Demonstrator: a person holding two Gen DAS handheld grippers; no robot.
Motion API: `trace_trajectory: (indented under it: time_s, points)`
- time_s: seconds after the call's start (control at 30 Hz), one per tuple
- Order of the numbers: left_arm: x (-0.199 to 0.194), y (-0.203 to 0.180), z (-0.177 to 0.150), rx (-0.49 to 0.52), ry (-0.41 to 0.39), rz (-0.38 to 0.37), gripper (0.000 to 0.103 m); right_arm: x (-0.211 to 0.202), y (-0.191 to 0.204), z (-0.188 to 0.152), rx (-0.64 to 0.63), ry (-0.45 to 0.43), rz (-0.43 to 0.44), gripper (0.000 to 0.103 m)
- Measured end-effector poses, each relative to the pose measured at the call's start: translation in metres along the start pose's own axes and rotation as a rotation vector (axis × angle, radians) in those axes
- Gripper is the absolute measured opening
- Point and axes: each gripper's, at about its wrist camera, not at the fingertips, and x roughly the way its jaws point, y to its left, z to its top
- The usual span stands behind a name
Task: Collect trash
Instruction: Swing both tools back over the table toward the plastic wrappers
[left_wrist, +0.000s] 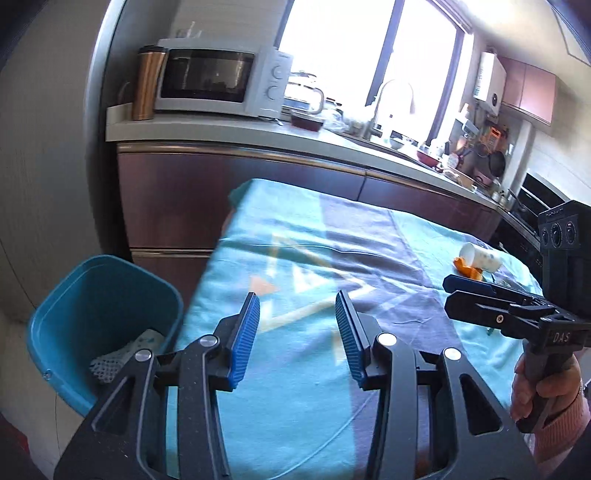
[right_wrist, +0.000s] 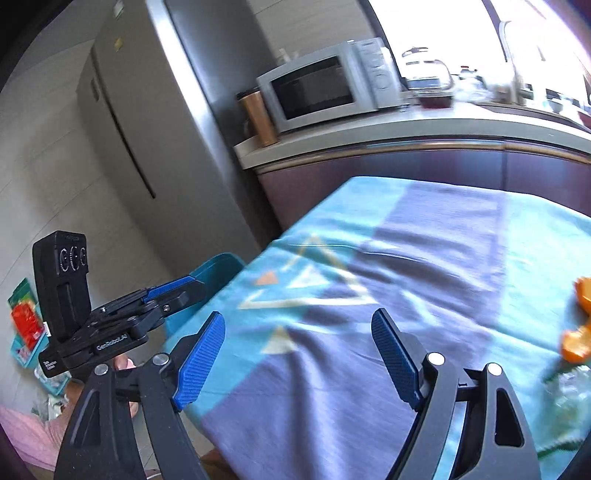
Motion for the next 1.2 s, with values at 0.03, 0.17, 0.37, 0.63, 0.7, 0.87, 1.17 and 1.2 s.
trace_trajectory:
  time_s: [0.03, 0.17, 0.37, 0.63, 0.7, 0.87, 1.17, 1.2]
  points:
    - [0.005, -0.012, 0.0, 0.016, 0.007, -0.019, 0.042, -0.007, -0.007, -0.003, 0.017, -0.009, -0.017, 0.079]
    - [0.024, -0.057, -0.003, 0.076, 0.043, -0.093, 0.042, -0.036, -0.044, -0.01, 0.078, -0.049, -0.097, 0.079]
    - [0.053, -0.127, -0.01, 0.179, 0.118, -0.214, 0.042, -0.08, -0.1, -0.018, 0.16, -0.115, -0.239, 0.079]
    - [0.084, -0.204, -0.015, 0.296, 0.178, -0.32, 0.045, -0.128, -0.162, -0.024, 0.242, -0.206, -0.386, 0.079]
    - [0.091, -0.216, -0.014, 0.307, 0.192, -0.339, 0.046, -0.139, -0.174, -0.027, 0.265, -0.221, -0.414, 0.079]
    - [0.11, -0.241, -0.016, 0.324, 0.237, -0.379, 0.051, -0.16, -0.206, -0.041, 0.329, -0.238, -0.48, 0.079]
    - [0.14, -0.264, -0.025, 0.324, 0.331, -0.396, 0.055, -0.17, -0.261, -0.063, 0.465, -0.215, -0.502, 0.079]
    - [0.144, -0.266, -0.025, 0.317, 0.342, -0.4, 0.055, -0.168, -0.266, -0.064, 0.474, -0.208, -0.502, 0.079]
